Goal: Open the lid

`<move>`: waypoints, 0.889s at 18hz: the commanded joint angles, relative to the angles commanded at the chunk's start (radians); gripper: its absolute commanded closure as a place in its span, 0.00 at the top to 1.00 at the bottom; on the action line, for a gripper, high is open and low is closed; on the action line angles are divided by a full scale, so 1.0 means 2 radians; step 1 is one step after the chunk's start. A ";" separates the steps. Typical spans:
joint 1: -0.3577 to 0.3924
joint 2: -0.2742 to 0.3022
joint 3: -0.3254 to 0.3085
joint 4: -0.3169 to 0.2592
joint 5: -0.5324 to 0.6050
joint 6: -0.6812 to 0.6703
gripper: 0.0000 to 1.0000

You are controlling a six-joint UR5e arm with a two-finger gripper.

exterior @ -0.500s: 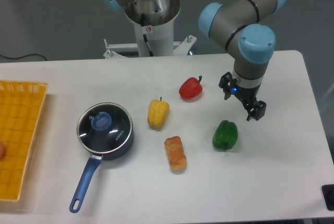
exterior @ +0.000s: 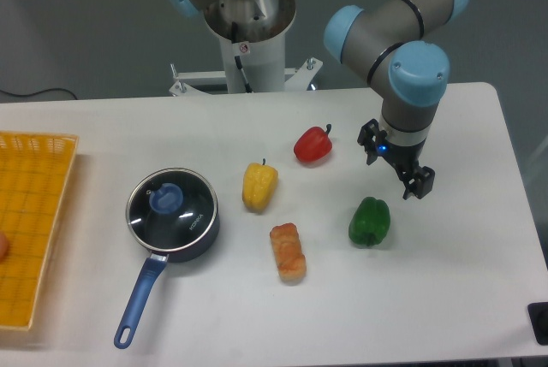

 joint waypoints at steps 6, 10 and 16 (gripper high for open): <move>-0.028 0.021 -0.018 -0.002 0.004 -0.044 1.00; -0.074 0.031 -0.022 -0.004 0.004 -0.095 1.00; -0.133 0.036 -0.022 0.000 -0.004 -0.166 1.00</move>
